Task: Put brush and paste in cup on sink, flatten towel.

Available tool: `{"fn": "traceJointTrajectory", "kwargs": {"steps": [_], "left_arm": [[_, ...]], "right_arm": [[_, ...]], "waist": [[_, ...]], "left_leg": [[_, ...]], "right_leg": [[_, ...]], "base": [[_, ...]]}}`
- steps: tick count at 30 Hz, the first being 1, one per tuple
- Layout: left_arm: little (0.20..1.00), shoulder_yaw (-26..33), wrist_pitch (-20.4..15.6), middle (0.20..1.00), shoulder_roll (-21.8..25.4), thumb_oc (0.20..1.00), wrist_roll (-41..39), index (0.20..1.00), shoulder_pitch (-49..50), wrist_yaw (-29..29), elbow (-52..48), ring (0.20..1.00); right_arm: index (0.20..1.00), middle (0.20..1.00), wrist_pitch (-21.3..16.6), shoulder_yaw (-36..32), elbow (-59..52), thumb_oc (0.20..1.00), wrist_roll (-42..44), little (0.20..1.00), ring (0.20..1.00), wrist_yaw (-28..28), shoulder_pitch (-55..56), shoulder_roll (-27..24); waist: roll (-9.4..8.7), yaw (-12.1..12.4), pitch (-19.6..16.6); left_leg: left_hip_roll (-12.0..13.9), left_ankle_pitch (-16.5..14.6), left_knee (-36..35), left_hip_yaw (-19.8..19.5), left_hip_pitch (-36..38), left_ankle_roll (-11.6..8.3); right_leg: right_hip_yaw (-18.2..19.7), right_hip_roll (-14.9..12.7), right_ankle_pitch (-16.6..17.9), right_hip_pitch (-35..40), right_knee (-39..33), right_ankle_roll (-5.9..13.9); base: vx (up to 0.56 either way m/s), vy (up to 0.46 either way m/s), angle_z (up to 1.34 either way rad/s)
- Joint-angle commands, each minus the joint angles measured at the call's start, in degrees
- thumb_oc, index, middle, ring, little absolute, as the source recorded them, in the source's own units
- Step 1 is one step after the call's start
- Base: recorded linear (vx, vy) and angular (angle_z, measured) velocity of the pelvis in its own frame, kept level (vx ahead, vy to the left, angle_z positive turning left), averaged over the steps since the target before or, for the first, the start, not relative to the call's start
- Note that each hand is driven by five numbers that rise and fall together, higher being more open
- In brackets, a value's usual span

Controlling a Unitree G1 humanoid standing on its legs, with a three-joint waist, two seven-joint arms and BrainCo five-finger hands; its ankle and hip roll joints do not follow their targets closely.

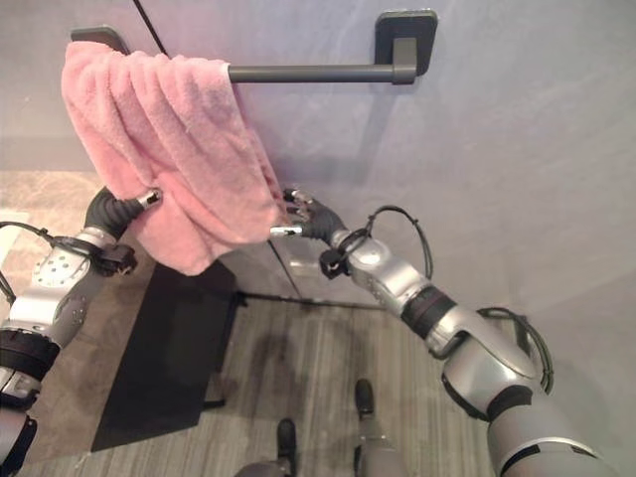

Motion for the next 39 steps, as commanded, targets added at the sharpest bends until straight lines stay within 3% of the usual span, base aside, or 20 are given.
{"fn": "traceJointTrajectory", "kwargs": {"steps": [1, 16, 25, 33, 34, 35, 36, 37, 39], "left_arm": [[0.200, -2.91, -2.34, 0.200, 3.16, 0.200, -1.44, 0.200, -4.49, 0.56, 0.15, 0.200], [0.200, -3.17, -1.98, 0.200, 2.23, 0.200, -2.11, 0.200, -4.45, 0.79, 0.47, 0.200], [0.200, -2.89, -2.38, 0.200, 1.91, 0.200, -1.88, 0.200, -5.07, 1.46, 0.17, 0.200], [0.200, -2.61, -3.01, 0.200, 1.34, 0.200, -1.99, 0.200, -4.87, 1.73, -1.10, 0.200], [0.200, -2.42, -3.11, 0.200, 1.14, 0.200, -2.08, 0.200, -4.60, 1.83, -1.72, 0.200], [0.200, -2.38, -3.14, 0.200, 0.87, 0.200, -2.09, 0.200, -4.52, 1.92, -1.79, 0.200], [0.200, -2.43, -3.10, 0.200, 0.76, 0.200, -2.05, 0.200, -4.45, 1.97, -1.86, 0.200], [0.200, -2.28, -3.11, 0.200, 0.48, 0.200, -2.00, 0.200, -4.28, 2.18, -1.87, 0.200], [0.200, -2.01, -3.08, 0.200, 0.17, 0.200, -1.80, 0.200, -4.07, 2.40, -1.86, 0.200]], "right_arm": [[1.000, 1.000, -2.28, 0.69, 1.16, 1.000, 2.83, 1.000, 1.000, 0.45, -5.11, 1.90], [1.000, 1.000, -2.67, 1.12, 2.12, 1.000, 1.88, 1.000, 1.000, -0.08, -9.23, 4.94], [1.000, 1.000, -2.11, -1.76, 12.34, 1.000, -5.97, 1.000, 1.000, -1.70, -13.86, 7.93], [1.000, 1.000, -2.33, -3.74, 15.91, 1.000, -7.53, 1.000, 1.000, -2.23, -15.04, 8.91], [0.636, 0.636, -2.52, -4.08, 15.85, 0.636, -7.54, 0.636, 0.636, -2.31, -15.09, 9.04], [0.498, 0.498, -2.54, -4.17, 15.71, 0.498, -7.39, 0.498, 0.498, -2.40, -15.01, 9.22], [0.498, 0.498, -2.60, -4.32, 15.50, 0.498, -7.23, 0.498, 0.498, -2.39, -14.94, 9.39], [0.200, 0.200, -2.75, -4.32, 15.17, 0.200, -7.15, 0.200, 0.200, -2.36, -14.85, 9.44], [0.200, 0.200, -2.90, -4.50, 14.32, 0.200, -6.56, 0.200, 0.200, -2.40, -14.51, 9.27]], "waist": [[-1.79, 0.54, -0.81], [-2.19, 1.11, -0.53], [-2.40, 2.28, -0.57], [-2.29, 3.20, -0.31], [-2.35, 3.30, -0.34], [-2.34, 3.34, -0.41], [-2.32, 3.40, -0.46], [-2.29, 3.40, -0.46], [-2.30, 3.34, -0.44]], "left_leg": [[-0.14, 3.08, 0.21, -0.21, 0.90, -0.88], [-0.43, 2.43, 0.21, -0.65, 1.91, -0.53], [-0.51, 2.59, 0.21, -1.57, 1.57, -0.43], [-0.58, 2.80, 0.21, -2.21, 1.27, -0.54], [-0.54, 2.82, 0.21, -2.45, 1.24, -0.51], [-0.54, 2.78, 0.21, -2.51, 1.26, -0.49], [-0.55, 2.78, 0.21, -2.52, 1.33, -0.46], [-0.57, 2.76, 0.21, -2.54, 1.40, -0.45], [-0.59, 2.60, 0.21, -2.53, 1.60, -0.41]], "right_leg": [[3.46, -5.31, -3.84, 3.65, -0.17, 6.02], [3.08, -5.61, -4.39, 4.98, -0.17, 6.01], [2.49, -5.78, -4.67, 5.18, -0.17, 5.98], [1.87, -5.87, -4.97, 5.41, -0.17, 5.96], [1.70, -5.88, -5.09, 5.55, -0.17, 5.96], [1.70, -5.90, -5.12, 5.63, -0.17, 5.95], [1.71, -5.90, -5.19, 5.69, -0.17, 5.94], [1.70, -5.90, -5.26, 5.77, -0.17, 5.92], [1.72, -5.88, -5.35, 5.95, -0.17, 5.90]], "base": [[0.03, -0.001, 0.01], [0.01, 0.002, 0.01], [0.01, 0.001, 0.02], [0.02, 0.003, 0.06], [0.04, 0.001, 0.08], [0.04, 0.002, 0.10], [0.03, 0.007, 0.11], [0.03, 0.007, 0.11], [0.02, 0.004, 0.07]]}}
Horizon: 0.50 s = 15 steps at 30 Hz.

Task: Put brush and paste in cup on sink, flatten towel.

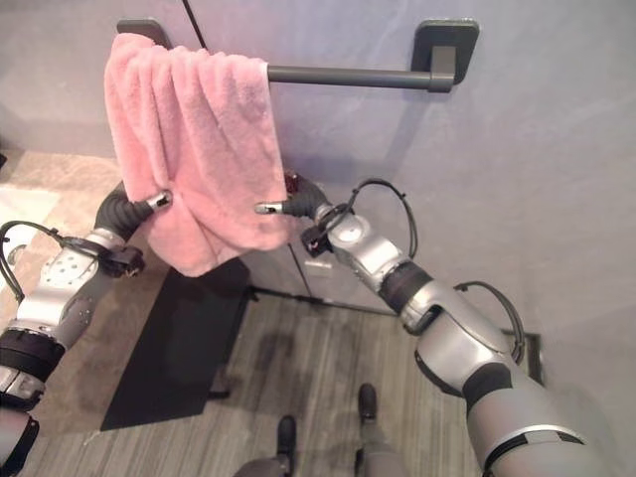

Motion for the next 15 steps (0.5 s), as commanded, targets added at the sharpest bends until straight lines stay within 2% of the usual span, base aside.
{"fn": "traceJointTrajectory", "kwargs": {"steps": [1, 7, 10, 12, 13, 15], "left_arm": [[0.200, -0.33, -3.27, 0.200, 0.89, 0.200, -1.56, 0.200, -3.79, 2.13, -0.34, 0.200], [0.200, 1.32, -3.26, 0.200, 0.36, 0.200, -0.61, 0.200, -2.08, 2.95, -1.16, 0.200], [0.200, 5.41, -5.87, 0.200, -0.25, 0.200, -2.95, 0.200, -0.98, 3.75, -6.83, 0.200], [0.200, 7.02, -6.09, 0.200, 0.13, 0.200, -2.72, 0.200, 0.39, 3.70, -8.77, 0.200], [0.200, 8.94, -6.88, 0.200, 1.11, 0.200, -2.27, 0.200, 1.54, 3.65, -11.46, 0.200], [0.200, 12.23, -8.87, 0.200, 1.95, 0.200, -0.77, 0.200, 2.94, 4.52, -16.12, 0.200]], "right_arm": [[0.200, 0.200, -3.12, -3.05, 2.46, 0.200, 0.48, 0.200, 0.200, -0.85, -6.25, 2.63], [0.200, 0.200, -4.36, -3.98, -4.55, 0.200, 1.68, 0.200, 0.200, -1.25, -3.54, -0.33], [0.200, 0.200, -6.93, -7.43, -12.10, 0.200, 1.05, 0.200, 0.200, -2.90, -2.11, -3.34], [0.200, 0.200, -7.25, -7.92, -13.89, 0.200, -0.17, 0.200, 0.200, -3.16, -1.83, -4.27], [0.200, 0.200, -8.01, -8.97, -17.17, 0.200, -1.12, 0.200, 0.200, -3.32, -1.61, -6.20], [0.200, 0.200, -9.95, -10.45, -21.36, 0.200, -1.18, 0.200, 0.200, -3.50, -1.85, -6.80]], "waist": [[-2.34, 0.97, -0.40], [-2.47, 0.16, -0.43], [-2.57, -0.48, -0.40], [-2.52, -0.67, -0.40], [-2.57, -1.00, -0.47], [-2.72, -1.45, -0.60]], "left_leg": [[-1.19, 1.95, 0.21, 0.65, 2.21, 0.42], [-1.17, 1.39, 0.21, 1.21, 3.30, 0.64], [-1.24, 0.79, 0.21, 1.64, 3.79, 0.75], [-1.23, 0.55, 0.21, 1.75, 3.95, 0.79], [-1.16, 0.36, 0.21, 1.87, 4.04, 0.81], [-1.06, -0.03, 0.21, 2.33, 4.21, 0.73]], "right_leg": [[4.89, -5.85, -4.95, 5.07, -0.17, 6.49], [5.33, -5.77, -5.15, 5.74, -0.17, 6.48], [5.67, -5.80, -5.29, 5.81, 0.00, 6.59], [5.78, -5.79, -5.36, 5.82, 0.05, 6.58], [5.92, -5.77, -5.43, 5.79, 0.03, 6.60], [6.42, -5.67, -5.44, 5.48, 0.09, 6.77]], "base": [[0.00, 0.000, 0.00], [0.00, 0.000, 0.00], [0.00, 0.000, 0.00], [-0.01, 0.012, -0.07], [-0.01, 0.016, -0.13], [-0.03, 0.012, -0.09]]}}
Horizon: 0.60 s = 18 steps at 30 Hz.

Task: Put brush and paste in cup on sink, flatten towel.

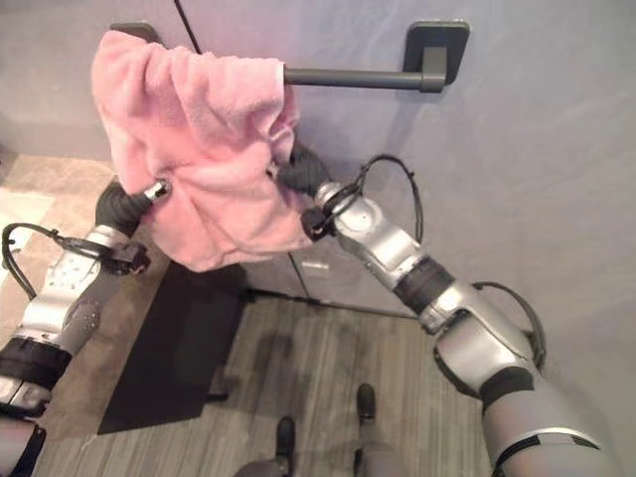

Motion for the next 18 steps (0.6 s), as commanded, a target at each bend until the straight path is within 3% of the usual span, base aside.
{"fn": "traceJointTrajectory", "kwargs": {"steps": [1, 7, 11, 18], "left_arm": [[0.200, 4.21, -7.88, 0.200, 3.51, 0.200, -0.86, 0.200, -2.31, 2.59, -4.22, 0.200], [0.200, 6.23, -7.17, 0.200, -0.06, 0.200, 0.45, 0.200, 1.86, 2.45, -5.23, 0.200], [0.200, 0.34, -3.51, 0.200, -3.93, 0.200, 3.21, 0.200, 2.20, 2.65, 2.34, 0.200], [0.200, -7.81, -0.25, 0.200, -3.70, 0.200, 13.35, 0.200, 1.40, 2.10, 8.80, 0.200]], "right_arm": [[0.200, 0.200, -7.65, -4.26, -2.82, 0.200, -1.33, 0.200, 0.200, -0.87, -4.30, 1.76], [0.200, 0.200, -7.88, -6.68, -9.31, 0.200, -5.75, 0.200, 0.200, -0.02, 0.59, 1.11], [0.200, 0.200, -6.16, -5.75, -5.95, 0.200, -3.47, 0.200, 0.200, 1.16, 5.84, 2.62], [0.200, 0.200, -4.64, -5.71, 3.85, 0.200, -4.90, 0.200, 0.200, 1.11, 7.13, 3.35]], "waist": [[-2.75, -0.30, -0.71], [-2.45, -1.30, -1.08], [-2.16, -1.50, -0.89], [-1.62, -0.68, -0.97]], "left_leg": [[-0.93, 0.00, 0.23, 1.06, 3.02, 0.52], [-0.73, -0.02, 0.23, 1.89, 2.95, 0.45], [-0.67, 0.49, 0.23, 2.08, 2.52, 0.48], [-0.46, 1.27, 0.23, 1.84, 1.99, 0.35]], "right_leg": [[5.52, -5.80, -5.37, 4.63, 0.08, 6.72], [6.21, -5.62, -5.08, 4.29, -0.10, 6.85], [6.35, -5.41, -4.59, 3.89, -0.16, 6.85], [6.04, -5.42, -4.12, 3.78, -0.16, 6.76]], "base": [[-0.02, -0.001, -0.09], [-0.04, -0.006, -0.11], [-0.07, -0.029, -0.04], [-0.03, -0.020, -0.01]]}}
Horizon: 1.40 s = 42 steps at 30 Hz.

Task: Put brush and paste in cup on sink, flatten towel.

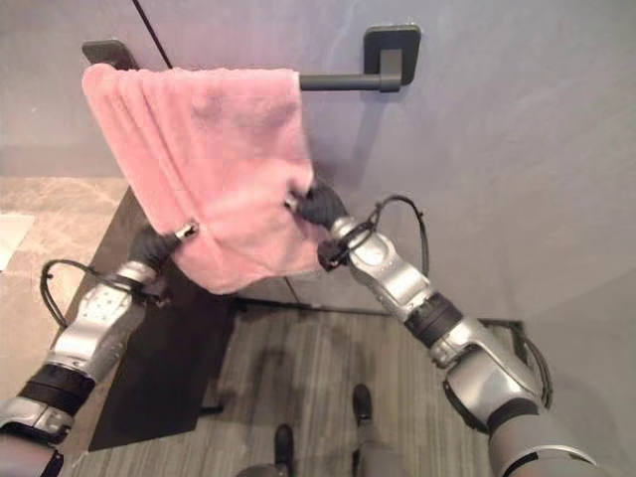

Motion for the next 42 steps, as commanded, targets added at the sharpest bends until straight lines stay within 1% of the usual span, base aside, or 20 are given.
{"fn": "traceJointTrajectory", "kwargs": {"steps": [1, 4, 7, 9, 10, 15, 19, 22, 26, 31, 32, 33, 34, 35, 36, 37, 38, 39, 41, 42], "left_arm": [[0.200, -1.29, -0.28, 0.200, 3.38, 0.200, 5.74, 0.200, -2.10, 1.19, 1.67, 0.200], [0.200, 1.21, -1.26, 0.200, 3.85, 0.200, 4.06, 0.200, -1.56, 1.86, -0.33, 0.200], [0.200, 6.40, -2.87, 0.200, 4.48, 0.200, 2.46, 0.200, -0.59, 3.87, -4.68, 0.200], [0.200, 12.78, -6.16, 0.200, 4.29, 0.200, 0.76, 0.200, -0.05, 6.54, -11.84, 0.200], [0.200, 12.93, -6.08, 0.200, 4.27, 0.200, 0.79, 0.200, 0.15, 6.57, -12.03, 0.200], [0.200, 17.54, -8.44, 0.200, 2.03, 0.200, -1.73, 0.200, 1.42, 7.77, -19.17, 0.200], [0.200, 18.04, -8.26, 0.200, 0.68, 0.200, -3.61, 0.200, 2.86, 6.82, -21.12, 0.200], [0.200, 17.36, -7.68, 0.200, 0.57, 0.200, -2.79, 0.200, 3.22, 7.04, -20.28, 0.200], [0.200, 14.61, -5.57, 0.200, 1.68, 0.200, -0.06, 0.200, 3.56, 7.19, -17.58, 0.200], [0.200, 10.26, -2.71, 0.200, 0.24, 0.200, 0.22, 0.200, 3.68, 6.48, -10.07, 0.200], [0.247, 8.77, -1.96, 0.247, 0.05, 0.247, 1.40, 0.247, 3.00, 6.85, -7.11, 0.247], [0.426, 7.97, -1.35, 0.426, -0.79, 0.426, 1.04, 0.426, 2.78, 6.99, -4.64, 0.426], [0.583, 7.87, -1.16, 0.583, -0.79, 0.583, 0.33, 0.583, 2.60, 6.99, -4.55, 0.583], [0.705, 8.09, -1.17, 0.705, -0.77, 0.705, -0.19, 0.705, 2.79, 6.80, -4.75, 0.705], [0.771, 8.13, -1.18, 0.771, -0.77, 0.771, -0.63, 0.771, 2.92, 6.49, -4.76, 0.771], [0.771, 8.13, -1.18, 0.771, -0.77, 0.771, -0.63, 0.771, 2.92, 6.49, -4.76, 0.771], [0.849, 9.04, -1.29, 0.849, -0.76, 0.849, -1.21, 0.849, 3.62, 6.44, -4.62, 0.849], [0.840, 9.63, -1.41, 0.840, -0.85, 0.840, -1.70, 0.840, 3.91, 6.51, -4.33, 0.840], [0.853, 10.56, -1.54, 0.853, -0.60, 0.853, -2.29, 0.853, 4.24, 6.82, -4.15, 0.853], [0.837, 10.90, -1.67, 0.837, -0.70, 0.837, -2.81, 0.837, 4.24, 6.89, -4.04, 0.837]], "right_arm": [[0.200, 0.200, -3.27, -4.35, 0.18, 0.200, -0.51, 0.200, 0.200, -0.92, -5.45, 1.08], [0.200, 0.200, -3.99, -5.30, -1.80, 0.200, -0.67, 0.200, 0.200, -1.38, -6.50, 0.56], [0.200, 0.200, -5.56, -7.03, -7.48, 0.200, -1.34, 0.200, 0.200, -2.49, -7.09, -0.53], [0.200, 0.200, -8.67, -9.96, -16.58, 0.200, -0.65, 0.200, 0.200, -3.41, -7.33, -1.31], [0.200, 0.200, -8.59, -9.94, -16.75, 0.200, -0.68, 0.200, 0.200, -3.45, -7.23, -1.32], [0.200, 0.200, -10.29, -11.72, -24.61, 0.200, -0.90, 0.200, 0.200, -3.29, -5.69, -0.85], [0.200, 0.200, -10.08, -11.94, -26.50, 0.200, -1.79, 0.200, 0.200, -3.37, -4.12, -1.37], [0.200, 0.200, -9.81, -11.89, -25.79, 0.200, -1.90, 0.200, 0.200, -3.68, -3.41, -1.62], [0.200, 0.200, -9.33, -11.75, -24.50, 0.200, 0.25, 0.200, 0.200, -3.64, -1.40, -2.15], [0.200, 0.200, -8.41, -11.28, -20.29, 0.200, 1.63, 0.200, 0.200, -4.06, 0.43, -1.28], [0.200, 0.200, -7.96, -10.59, -18.20, 0.200, 2.86, 0.200, 0.200, -4.35, 0.78, -0.70], [0.200, 0.200, -7.40, -10.17, -16.42, 0.200, 4.23, 0.200, 0.200, -4.20, 1.01, -0.60], [0.200, 0.200, -6.97, -9.93, -15.70, 0.200, 5.44, 0.200, 0.200, -4.03, 0.69, -0.79], [0.200, 0.200, -6.83, -9.92, -15.77, 0.200, 5.35, 0.200, 0.200, -3.93, 0.56, -1.00], [0.200, 0.200, -6.71, -9.87, -15.79, 0.200, 5.41, 0.200, 0.200, -3.78, 0.52, -1.08], [0.200, 0.200, -6.71, -9.87, -15.79, 0.200, 5.41, 0.200, 0.200, -3.78, 0.52, -1.08], [0.200, 0.200, -6.76, -10.02, -15.64, 0.200, 5.37, 0.200, 0.200, -3.85, 0.21, -1.24], [0.200, 0.200, -6.71, -10.09, -15.67, 0.200, 5.45, 0.200, 0.200, -3.78, 0.29, -1.42], [0.200, 0.200, -6.72, -10.25, -15.83, 0.200, 5.46, 0.200, 0.200, -3.74, 0.47, -1.72], [0.200, 0.200, -6.68, -10.25, -16.00, 0.200, 5.54, 0.200, 0.200, -3.71, 0.58, -1.78]], "waist": [[-1.59, 0.33, -0.97], [-1.64, 0.40, -1.33], [-1.86, 0.32, -1.75], [-2.07, 0.16, -2.28], [-2.04, 0.11, -2.28], [-2.05, -0.28, -3.00], [-1.90, -0.54, -3.18], [-1.76, -0.60, -3.24], [-1.38, -0.67, -3.03], [-1.00, -0.84, -2.94], [-0.86, -0.83, -2.85], [-0.74, -0.80, -2.78], [-0.64, -0.71, -2.75], [-0.58, -0.65, -2.74], [-0.55, -0.59, -2.75], [-0.55, -0.59, -2.75], [-0.42, -0.30, -2.84], [-0.40, -0.26, -2.95], [-0.27, -0.22, -3.06], [-0.24, -0.23, -3.11]], "left_leg": [[-0.58, 1.56, 0.23, 0.12, 1.01, 0.03], [-0.47, 1.65, 0.23, 0.22, 0.94, -0.06], [-0.24, 1.60, 0.23, 0.26, 1.02, -0.24], [-0.08, 1.33, 0.23, 0.21, 1.47, -0.33], [-0.08, 1.32, 0.23, 0.21, 1.51, -0.33], [-0.03, 0.73, 0.23, 0.31, 2.95, -0.25], [0.03, 0.52, 0.23, 0.35, 3.82, -0.22], [0.02, 0.56, 0.23, 0.38, 4.00, -0.22], [0.15, 0.73, 0.23, 0.40, 4.18, -0.12], [0.30, 1.04, 0.23, 0.67, 3.86, -0.12], [0.32, 1.22, 0.23, 0.73, 3.72, -0.15], [0.41, 1.36, 0.23, 0.76, 3.55, -0.16], [0.52, 1.49, 0.23, 0.87, 3.31, -0.24], [0.50, 1.54, 0.23, 0.92, 3.23, -0.24], [0.53, 1.60, 0.23, 0.96, 3.17, -0.28], [0.53, 1.60, 0.23, 0.96, 3.17, -0.28], [0.57, 1.66, 0.23, 1.01, 3.08, -0.37], [0.58, 1.68, 0.23, 0.94, 3.08, -0.39], [0.53, 1.71, 0.23, 0.77, 3.10, -0.36], [0.52, 1.70, 0.23, 0.75, 3.18, -0.35]], "right_leg": [[4.08, -5.97, -4.19, 3.72, -0.16, 6.56], [4.05, -5.88, -4.14, 3.67, -0.16, 6.54], [4.07, -5.73, -4.21, 3.82, -0.16, 6.53], [3.93, -5.69, -4.63, 4.39, -0.16, 6.52], [3.93, -5.69, -4.65, 4.43, -0.16, 6.53], [3.76, -5.65, -5.44, 5.91, -0.07, 6.46], [3.60, -5.59, -5.95, 6.88, 0.04, 6.33], [3.50, -5.57, -6.10, 7.24, 0.11, 6.23], [3.27, -5.46, -6.19, 7.43, 0.20, 6.07], [3.39, -5.26, -5.98, 7.16, 0.15, 5.93], [3.34, -5.21, -5.87, 7.03, 0.09, 5.87], [3.32, -5.21, -5.75, 6.83, 0.03, 5.82], [3.35, -5.15, -5.61, 6.59, -0.07, 5.83], [3.43, -5.10, -5.57, 6.46, -0.10, 5.79], [3.42, -5.08, -5.53, 6.40, -0.14, 5.78], [3.42, -5.08, -5.53, 6.40, -0.14, 5.78], [3.31, -5.16, -5.53, 6.37, -0.16, 5.77], [3.23, -5.16, -5.56, 6.36, -0.16, 5.78], [3.06, -5.20, -5.63, 6.51, -0.16, 5.72], [3.03, -5.22, -5.71, 6.64, -0.16, 5.66]], "base": [[0.00, 0.000, 0.00], [0.00, 0.000, 0.00], [0.00, 0.000, 0.00], [0.00, 0.000, 0.00], [0.00, 0.000, 0.00], [0.01, -0.003, 0.00], [0.00, 0.000, 0.00], [0.00, 0.000, 0.00], [0.00, 0.000, 0.00], [-0.01, -0.003, 0.00], [-0.04, -0.019, 0.00], [-0.04, -0.029, 0.00], [0.00, 0.000, 0.00], [0.00, 0.000, 0.00], [0.00, 0.000, 0.00], [0.00, 0.000, 0.00], [0.00, 0.000, 0.00], [0.00, 0.000, 0.00], [0.00, 0.000, 0.00], [0.00, -0.003, 0.04]]}}
